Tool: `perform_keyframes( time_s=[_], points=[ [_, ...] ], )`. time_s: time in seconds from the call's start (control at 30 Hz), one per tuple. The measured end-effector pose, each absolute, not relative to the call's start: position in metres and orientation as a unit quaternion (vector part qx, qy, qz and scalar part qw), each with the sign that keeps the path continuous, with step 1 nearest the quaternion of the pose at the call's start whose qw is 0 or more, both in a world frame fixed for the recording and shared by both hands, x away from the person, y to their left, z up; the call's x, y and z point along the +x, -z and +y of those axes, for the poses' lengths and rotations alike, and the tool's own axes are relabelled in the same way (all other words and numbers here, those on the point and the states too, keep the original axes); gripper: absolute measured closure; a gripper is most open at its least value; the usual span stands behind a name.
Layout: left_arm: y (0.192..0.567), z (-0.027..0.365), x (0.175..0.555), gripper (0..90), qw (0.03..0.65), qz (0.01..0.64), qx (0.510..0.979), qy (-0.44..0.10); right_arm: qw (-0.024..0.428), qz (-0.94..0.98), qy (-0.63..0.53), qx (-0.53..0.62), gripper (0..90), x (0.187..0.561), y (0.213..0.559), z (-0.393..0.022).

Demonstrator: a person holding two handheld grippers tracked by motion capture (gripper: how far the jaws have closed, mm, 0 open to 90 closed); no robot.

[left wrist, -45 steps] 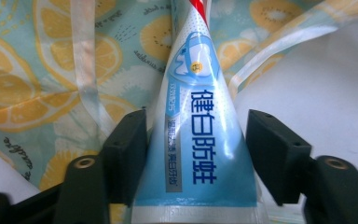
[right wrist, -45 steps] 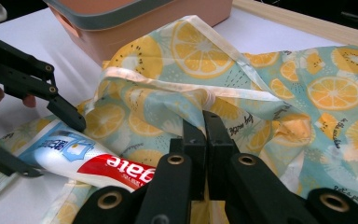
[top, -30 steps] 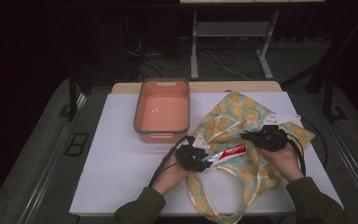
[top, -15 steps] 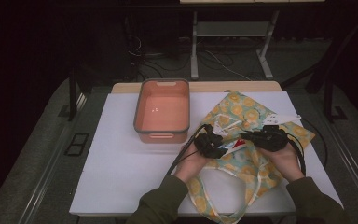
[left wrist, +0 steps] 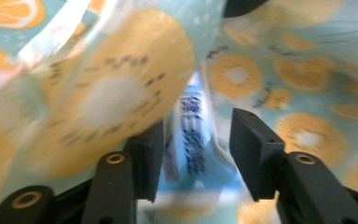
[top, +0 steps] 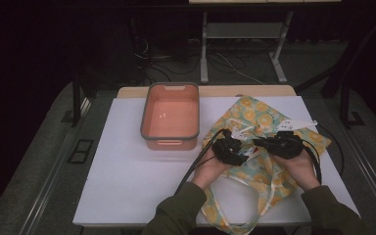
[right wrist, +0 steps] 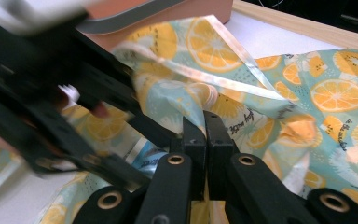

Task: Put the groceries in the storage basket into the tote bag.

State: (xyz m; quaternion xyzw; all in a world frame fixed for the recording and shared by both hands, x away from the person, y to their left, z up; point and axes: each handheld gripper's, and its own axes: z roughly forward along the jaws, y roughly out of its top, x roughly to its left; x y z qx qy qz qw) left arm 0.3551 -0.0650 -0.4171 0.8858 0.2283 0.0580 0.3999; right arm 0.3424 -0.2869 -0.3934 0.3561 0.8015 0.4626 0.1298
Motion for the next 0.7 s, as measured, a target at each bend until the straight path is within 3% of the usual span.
perform_keyframes(
  time_s=[0.27,0.37,0.5,0.7],
  points=[
    [0.399,-0.006,0.326,46.4,0.412,0.238,0.874,-0.103,0.131,0.802,-0.462,0.356,88.8,0.342,0.394,-0.286],
    [0.404,0.011,0.320,40.5,0.403,0.257,0.871,-0.119,0.131,0.802,-0.461,0.355,88.8,0.342,0.394,-0.285],
    [0.422,0.017,0.324,29.5,0.379,0.291,0.871,-0.112,0.131,0.803,-0.461,0.355,88.9,0.341,0.393,-0.286],
    [0.440,0.014,0.327,28.7,0.334,0.301,0.889,-0.088,0.131,0.801,-0.465,0.354,88.8,0.339,0.391,-0.289]
  ],
)
